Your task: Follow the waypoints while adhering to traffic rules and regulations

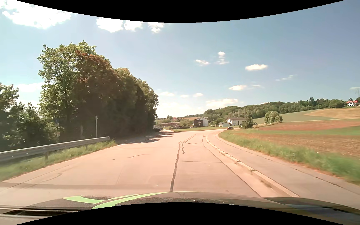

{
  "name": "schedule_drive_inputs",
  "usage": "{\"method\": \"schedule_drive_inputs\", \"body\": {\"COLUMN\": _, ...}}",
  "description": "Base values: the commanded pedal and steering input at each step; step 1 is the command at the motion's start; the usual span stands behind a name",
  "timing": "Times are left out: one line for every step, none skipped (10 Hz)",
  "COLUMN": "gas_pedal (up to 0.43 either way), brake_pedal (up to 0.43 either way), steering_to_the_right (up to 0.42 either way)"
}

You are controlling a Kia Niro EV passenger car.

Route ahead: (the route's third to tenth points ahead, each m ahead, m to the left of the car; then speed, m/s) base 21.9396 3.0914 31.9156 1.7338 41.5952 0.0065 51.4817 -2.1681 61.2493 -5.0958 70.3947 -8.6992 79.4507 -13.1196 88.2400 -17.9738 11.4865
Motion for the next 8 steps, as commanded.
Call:
{"method": "schedule_drive_inputs", "body": {"gas_pedal": 0.11, "brake_pedal": 0.0, "steering_to_the_right": 0.006}}
{"method": "schedule_drive_inputs", "body": {"gas_pedal": 0.11, "brake_pedal": 0.0, "steering_to_the_right": 0.009}}
{"method": "schedule_drive_inputs", "body": {"gas_pedal": 0.11, "brake_pedal": 0.0, "steering_to_the_right": 0.012}}
{"method": "schedule_drive_inputs", "body": {"gas_pedal": 0.11, "brake_pedal": 0.0, "steering_to_the_right": 0.015}}
{"method": "schedule_drive_inputs", "body": {"gas_pedal": 0.098, "brake_pedal": 0.0, "steering_to_the_right": 0.015}}
{"method": "schedule_drive_inputs", "body": {"gas_pedal": 0.098, "brake_pedal": 0.0, "steering_to_the_right": 0.015}}
{"method": "schedule_drive_inputs", "body": {"gas_pedal": 0.098, "brake_pedal": 0.0, "steering_to_the_right": 0.015}}
{"method": "schedule_drive_inputs", "body": {"gas_pedal": 0.098, "brake_pedal": 0.0, "steering_to_the_right": 0.016}}
